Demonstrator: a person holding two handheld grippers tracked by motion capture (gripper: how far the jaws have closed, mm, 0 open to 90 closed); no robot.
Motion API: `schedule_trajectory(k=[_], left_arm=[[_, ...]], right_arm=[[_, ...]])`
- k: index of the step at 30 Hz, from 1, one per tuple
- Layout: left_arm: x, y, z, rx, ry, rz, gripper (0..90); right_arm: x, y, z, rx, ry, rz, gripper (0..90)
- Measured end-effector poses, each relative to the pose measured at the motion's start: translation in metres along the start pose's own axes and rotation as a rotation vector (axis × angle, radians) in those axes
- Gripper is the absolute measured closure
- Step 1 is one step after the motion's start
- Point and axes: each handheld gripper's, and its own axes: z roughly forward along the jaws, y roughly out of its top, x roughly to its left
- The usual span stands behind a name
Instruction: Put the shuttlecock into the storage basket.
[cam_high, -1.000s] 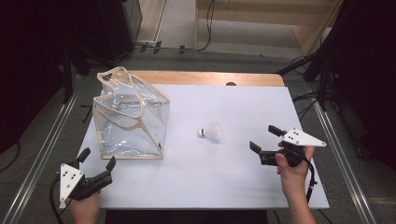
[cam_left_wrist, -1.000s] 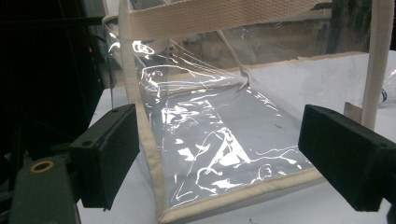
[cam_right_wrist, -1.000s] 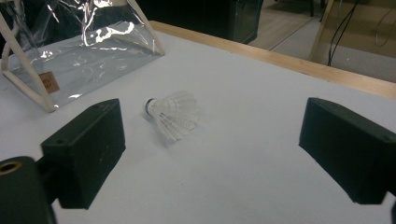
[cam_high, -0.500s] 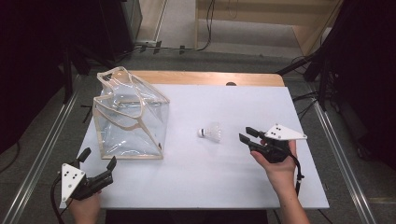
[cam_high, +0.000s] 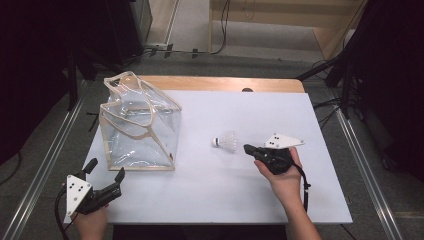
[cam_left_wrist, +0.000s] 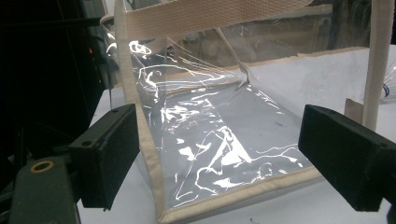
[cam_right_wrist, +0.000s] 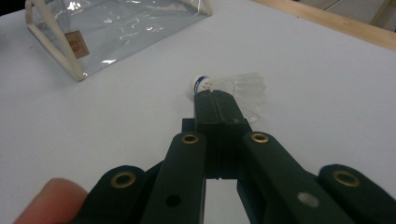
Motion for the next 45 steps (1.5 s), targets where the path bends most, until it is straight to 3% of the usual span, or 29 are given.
schedule_trajectory(k=[8,21,26,38,45], left_arm=[[0.0,0.0,0.0,0.0,0.001,-0.002,13.2],[0.0,0.0,0.0,0.001,0.0,0.001,13.3],[0.0,0.0,0.0,0.0,0.0,-0.001,13.3],[0.0,0.0,0.0,0.001,-0.001,0.002,13.3],[0.0,0.0,0.0,-0.001,-0.001,0.0,13.3]], right_arm=[[0.009,-0.003,0.024,0.079,0.002,-0.015,88.0],[0.008,-0.02,0.055,0.169,0.0,0.048,88.0],[0.002,-0.023,0.066,0.208,-0.036,0.064,88.0],[-0.01,-0.013,0.079,0.221,-0.081,0.058,88.0],[-0.02,0.003,0.088,0.217,-0.105,0.048,88.0]])
